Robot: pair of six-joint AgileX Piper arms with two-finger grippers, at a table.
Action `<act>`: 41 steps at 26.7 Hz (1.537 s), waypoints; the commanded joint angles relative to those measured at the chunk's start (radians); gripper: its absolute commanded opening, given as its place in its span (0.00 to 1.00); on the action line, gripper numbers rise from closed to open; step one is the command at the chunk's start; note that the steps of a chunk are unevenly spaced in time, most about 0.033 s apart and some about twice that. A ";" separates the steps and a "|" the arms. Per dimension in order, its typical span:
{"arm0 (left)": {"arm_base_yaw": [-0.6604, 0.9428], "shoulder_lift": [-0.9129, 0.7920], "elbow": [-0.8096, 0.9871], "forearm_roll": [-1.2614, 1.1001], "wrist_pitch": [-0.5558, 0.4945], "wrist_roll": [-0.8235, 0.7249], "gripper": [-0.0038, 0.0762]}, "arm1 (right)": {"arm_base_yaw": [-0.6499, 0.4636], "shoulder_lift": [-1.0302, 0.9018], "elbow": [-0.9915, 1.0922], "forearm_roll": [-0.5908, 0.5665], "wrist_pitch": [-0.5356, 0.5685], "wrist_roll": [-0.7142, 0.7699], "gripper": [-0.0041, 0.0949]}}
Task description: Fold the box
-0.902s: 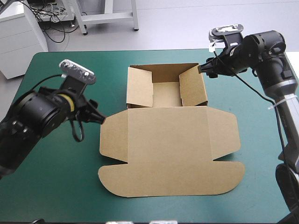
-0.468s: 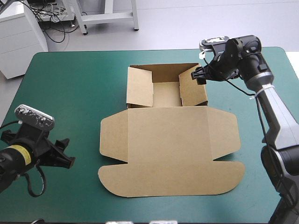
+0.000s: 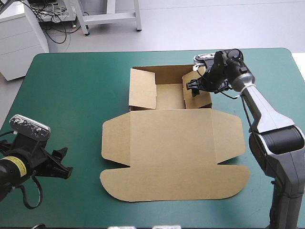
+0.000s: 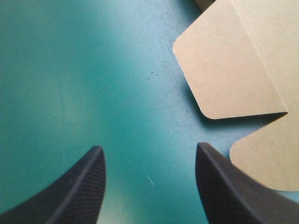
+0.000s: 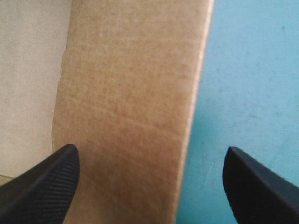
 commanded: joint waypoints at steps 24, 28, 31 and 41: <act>-0.003 0.000 -0.021 0.007 -0.006 0.008 0.56 | -0.049 0.006 -0.133 -0.333 0.105 0.030 0.04; -0.003 0.000 -0.021 -0.003 0.003 0.008 0.56 | -0.083 -0.001 -0.133 -0.353 0.105 0.021 0.04; -0.003 0.000 -0.021 -0.007 0.003 0.008 0.56 | -0.127 -0.001 -0.133 -0.353 0.103 0.008 0.04; -0.003 0.000 -0.021 -0.007 0.003 0.008 0.56 | -0.445 -0.001 -0.119 -0.335 0.079 -0.024 0.04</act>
